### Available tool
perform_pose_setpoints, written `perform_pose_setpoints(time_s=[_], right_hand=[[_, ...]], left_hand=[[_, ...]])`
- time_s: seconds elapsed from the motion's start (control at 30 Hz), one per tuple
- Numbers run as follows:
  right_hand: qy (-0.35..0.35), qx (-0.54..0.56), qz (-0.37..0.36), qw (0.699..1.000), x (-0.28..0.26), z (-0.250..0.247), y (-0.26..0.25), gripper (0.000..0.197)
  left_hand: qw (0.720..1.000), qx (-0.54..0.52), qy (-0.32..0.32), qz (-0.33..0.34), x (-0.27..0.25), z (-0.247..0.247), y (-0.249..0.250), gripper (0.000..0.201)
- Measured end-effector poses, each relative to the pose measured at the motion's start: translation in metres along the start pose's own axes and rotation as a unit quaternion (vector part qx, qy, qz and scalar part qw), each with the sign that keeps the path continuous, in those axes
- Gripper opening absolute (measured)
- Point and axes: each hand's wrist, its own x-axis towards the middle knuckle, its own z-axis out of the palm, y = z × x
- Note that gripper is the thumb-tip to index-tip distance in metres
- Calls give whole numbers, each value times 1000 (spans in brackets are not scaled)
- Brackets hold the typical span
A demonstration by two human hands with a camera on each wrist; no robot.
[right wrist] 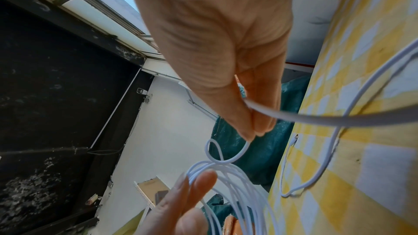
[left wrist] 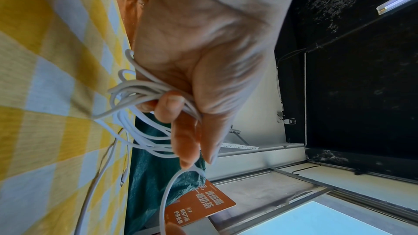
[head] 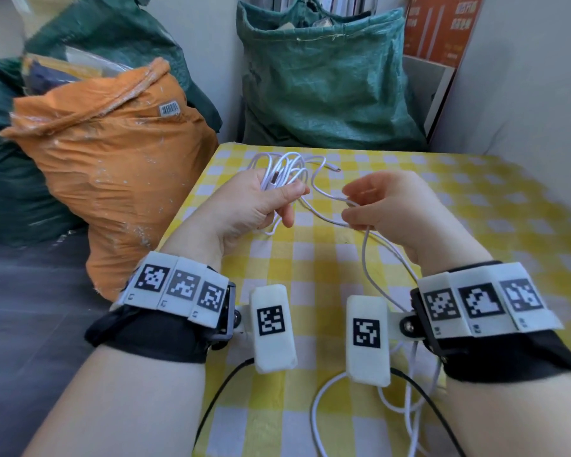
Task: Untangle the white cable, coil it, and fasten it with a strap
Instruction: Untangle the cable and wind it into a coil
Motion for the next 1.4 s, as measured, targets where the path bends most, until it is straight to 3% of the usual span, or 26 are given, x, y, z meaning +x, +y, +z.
perform_pose_setpoints(time_s=[0.07,0.17,0.23,0.3,0.4,0.53,0.67,0.77,0.93,1.03,1.1,1.2,1.27,1.33,1.4], right_hand=[[19,-32,7,999,0,-2,1,19],[58,-70,-1,996,-1,-4,1,17],[69,-74,-7,995,-3,-3,-2,17],[52,-65,-11,996,-5,-2,-4,17],[18,-40,-11,999,-8,3,-8,15],[-24,2,-16,1000,-13,8,-15,16],[-61,32,-42,997,-14,10,-22,19],[-98,26,-69,992,-15,10,-25,23],[-162,13,-92,982,-13,12,-27,26],[-169,-1,-82,982,-10,10,-28,26],[-109,6,-74,991,-2,3,-27,30],[81,-11,-71,994,15,-7,-21,32],[123,6,-45,991,24,-9,-18,26],[66,9,16,998,28,-7,-17,47],[-18,44,47,998,29,-4,-17,45]], left_hand=[[1000,-2,13,6,0,0,0,18],[1000,-7,24,12,0,0,0,16],[999,-8,29,14,1,1,0,26],[999,-6,32,15,1,1,0,32],[999,-10,28,12,1,2,0,20],[1000,-22,20,7,3,4,0,24],[993,-109,23,24,6,14,2,25],[973,-227,26,19,9,23,8,27],[951,-309,12,14,15,28,13,35],[922,-386,0,-8,20,27,18,34],[892,-452,-11,-24,22,26,18,35],[858,-511,-35,-32,25,25,14,37],[833,-550,-58,-34,28,24,13,40],[813,-575,-85,-32,31,21,11,42],[807,-579,-115,-35,34,18,10,40]])
